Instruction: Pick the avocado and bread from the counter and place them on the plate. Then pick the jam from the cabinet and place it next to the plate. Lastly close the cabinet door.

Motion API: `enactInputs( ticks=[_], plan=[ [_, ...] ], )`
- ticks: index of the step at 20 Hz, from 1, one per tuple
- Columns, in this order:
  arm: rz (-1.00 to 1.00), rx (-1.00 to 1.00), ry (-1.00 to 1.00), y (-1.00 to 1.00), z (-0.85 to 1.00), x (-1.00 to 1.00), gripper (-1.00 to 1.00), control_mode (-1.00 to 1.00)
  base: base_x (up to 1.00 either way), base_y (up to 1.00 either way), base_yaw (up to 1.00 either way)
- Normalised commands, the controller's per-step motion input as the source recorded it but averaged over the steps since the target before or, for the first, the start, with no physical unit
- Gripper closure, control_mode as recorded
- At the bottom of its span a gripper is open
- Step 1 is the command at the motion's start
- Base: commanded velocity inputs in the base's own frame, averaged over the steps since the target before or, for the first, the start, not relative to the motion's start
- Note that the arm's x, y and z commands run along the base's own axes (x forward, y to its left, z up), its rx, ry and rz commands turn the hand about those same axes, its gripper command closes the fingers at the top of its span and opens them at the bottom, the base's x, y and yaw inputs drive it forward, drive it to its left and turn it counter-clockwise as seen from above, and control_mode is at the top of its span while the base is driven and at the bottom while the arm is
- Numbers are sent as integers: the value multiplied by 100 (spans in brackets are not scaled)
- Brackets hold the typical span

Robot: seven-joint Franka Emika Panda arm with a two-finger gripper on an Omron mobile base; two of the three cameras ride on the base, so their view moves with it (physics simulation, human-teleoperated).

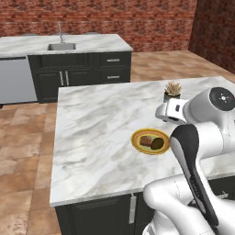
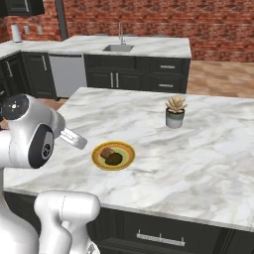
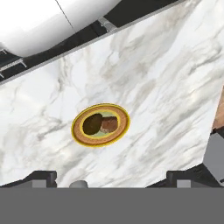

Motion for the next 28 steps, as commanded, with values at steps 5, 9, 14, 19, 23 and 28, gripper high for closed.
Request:
enactInputs(
  ticks=[5, 9, 14, 19, 23, 28],
  plan=[
    [4, -12, 0, 19, 0, 0, -100, -100, 0, 0, 0],
    [2, -7, 0, 6, 0, 0, -100, -100, 0, 0, 0],
    [0, -4, 0, 2, 0, 0, -100, 100, 0, 1, 0],
    [0, 0, 0, 0, 0, 0, -100, 100, -24, 0, 0],
    [0, 0, 0, 0, 0, 0, -100, 100, -38, 0, 0],
    [0, 0, 0, 0, 0, 0, -100, 100, -37, 0, 0]
  ],
)
